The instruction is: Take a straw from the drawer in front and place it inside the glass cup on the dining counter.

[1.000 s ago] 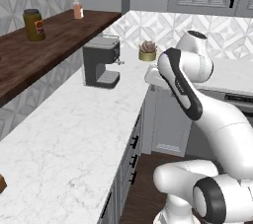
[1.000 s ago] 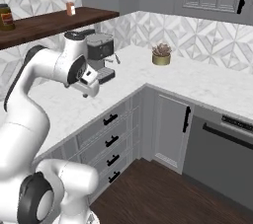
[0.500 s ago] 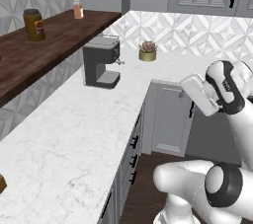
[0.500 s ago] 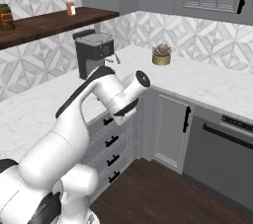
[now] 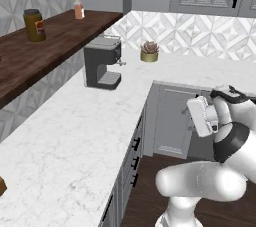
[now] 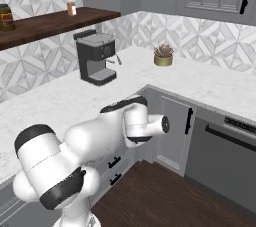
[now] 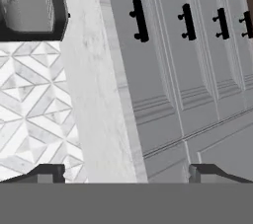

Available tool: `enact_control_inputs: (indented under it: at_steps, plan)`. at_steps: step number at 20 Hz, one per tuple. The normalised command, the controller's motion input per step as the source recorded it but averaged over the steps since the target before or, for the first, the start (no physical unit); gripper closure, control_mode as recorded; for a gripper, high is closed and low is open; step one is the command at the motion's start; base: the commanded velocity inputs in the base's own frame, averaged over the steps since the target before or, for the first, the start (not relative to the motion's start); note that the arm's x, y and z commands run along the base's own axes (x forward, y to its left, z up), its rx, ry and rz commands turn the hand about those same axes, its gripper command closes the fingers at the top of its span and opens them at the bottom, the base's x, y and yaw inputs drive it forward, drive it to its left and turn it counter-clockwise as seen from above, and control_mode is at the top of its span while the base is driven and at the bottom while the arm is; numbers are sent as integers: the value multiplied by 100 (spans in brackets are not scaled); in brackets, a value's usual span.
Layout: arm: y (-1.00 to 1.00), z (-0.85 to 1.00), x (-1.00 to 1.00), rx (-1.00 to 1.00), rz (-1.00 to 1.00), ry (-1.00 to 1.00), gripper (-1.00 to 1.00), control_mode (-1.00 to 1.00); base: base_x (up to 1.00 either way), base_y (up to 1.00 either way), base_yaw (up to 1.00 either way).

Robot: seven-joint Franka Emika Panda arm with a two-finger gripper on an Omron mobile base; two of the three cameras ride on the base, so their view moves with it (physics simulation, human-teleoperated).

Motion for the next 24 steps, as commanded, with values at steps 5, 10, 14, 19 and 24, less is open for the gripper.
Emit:
enact_control_inputs:
  at_steps: [5, 10, 14, 19, 24]
  plan:
    - [25, -83, 87, 10, 0, 0, -100, -100, 0, 0, 0]
    - [47, -59, 94, 2, 0, -1, -100, -100, 0, 0, 0]
    - [50, -39, 76, 0, 0, -5, -100, -100, 0, 0, 0]
    - [11, -42, 67, 0, 0, -8, -100, -100, 0, 0, 0]
    - [10, -37, 63, 0, 0, -10, -100, -100, 0, 0, 0]
